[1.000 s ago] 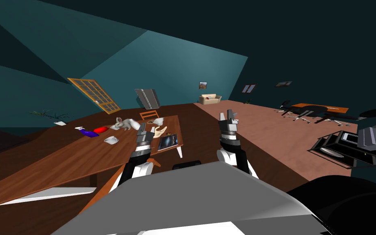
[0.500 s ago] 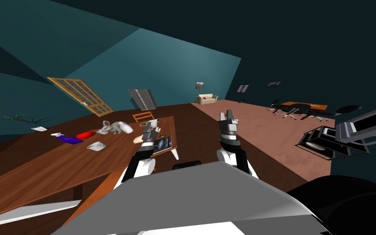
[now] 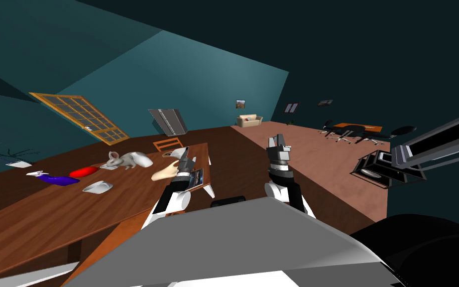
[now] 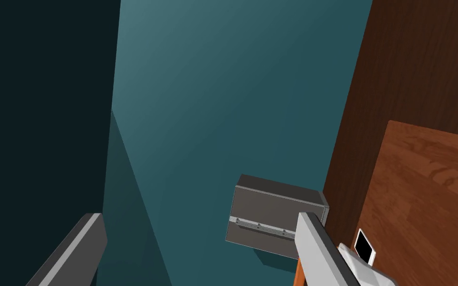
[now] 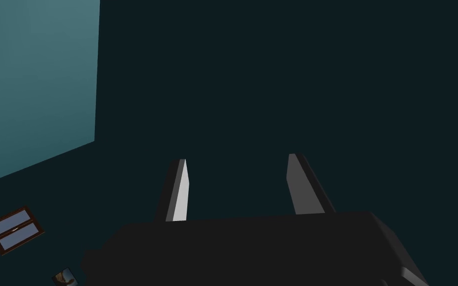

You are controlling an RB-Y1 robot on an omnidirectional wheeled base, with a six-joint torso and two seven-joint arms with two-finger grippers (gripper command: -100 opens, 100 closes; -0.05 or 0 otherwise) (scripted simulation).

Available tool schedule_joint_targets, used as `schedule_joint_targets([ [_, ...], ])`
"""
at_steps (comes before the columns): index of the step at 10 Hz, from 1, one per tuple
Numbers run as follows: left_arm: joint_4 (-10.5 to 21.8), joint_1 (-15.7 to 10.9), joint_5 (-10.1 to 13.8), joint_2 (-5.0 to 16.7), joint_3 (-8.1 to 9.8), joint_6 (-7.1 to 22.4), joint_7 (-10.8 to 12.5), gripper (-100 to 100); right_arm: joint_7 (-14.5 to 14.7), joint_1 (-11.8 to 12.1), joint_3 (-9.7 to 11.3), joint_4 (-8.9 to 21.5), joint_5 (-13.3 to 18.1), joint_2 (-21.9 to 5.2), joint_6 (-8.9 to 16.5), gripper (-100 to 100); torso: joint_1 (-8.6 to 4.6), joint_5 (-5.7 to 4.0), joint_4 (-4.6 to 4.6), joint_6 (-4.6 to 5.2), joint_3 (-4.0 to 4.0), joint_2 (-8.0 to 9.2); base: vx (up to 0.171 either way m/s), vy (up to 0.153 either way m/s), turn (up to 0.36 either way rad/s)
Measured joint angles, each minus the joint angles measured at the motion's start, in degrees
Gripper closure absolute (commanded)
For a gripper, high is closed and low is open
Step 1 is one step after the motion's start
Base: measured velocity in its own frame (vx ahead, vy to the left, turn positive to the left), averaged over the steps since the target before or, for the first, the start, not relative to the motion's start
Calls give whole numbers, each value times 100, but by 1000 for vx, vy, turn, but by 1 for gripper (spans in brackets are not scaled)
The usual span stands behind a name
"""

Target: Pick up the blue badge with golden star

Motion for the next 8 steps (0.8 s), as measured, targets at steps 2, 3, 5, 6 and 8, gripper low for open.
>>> schedule_joint_targets([
  [2,95,-72,92,18,28,270,-36,-100,0,0,0,0,0,0,0,0,4,1,-2,0,-5,-10,61,-81,-65],
  [3,147,-115,119,14,38,395,-59,-100,0,1,-1,0,0,0,0,0,11,1,-2,-2,-5,-7,47,-80,-85],
  [5,237,-214,223,58,105,705,-93,-100,0,0,-1,0,0,0,0,0,12,2,-1,-2,-2,-2,49,-76,-62],
  [6,323,-288,277,70,144,870,-127,-100,0,0,0,0,0,0,0,0,8,1,-1,-1,-4,-8,59,-77,-32],
  [8,471,-367,397,164,229,1166,-162,-100,0,1,0,0,0,0,0,0,7,1,-2,-2,-6,-10,56,-77,-50],
])
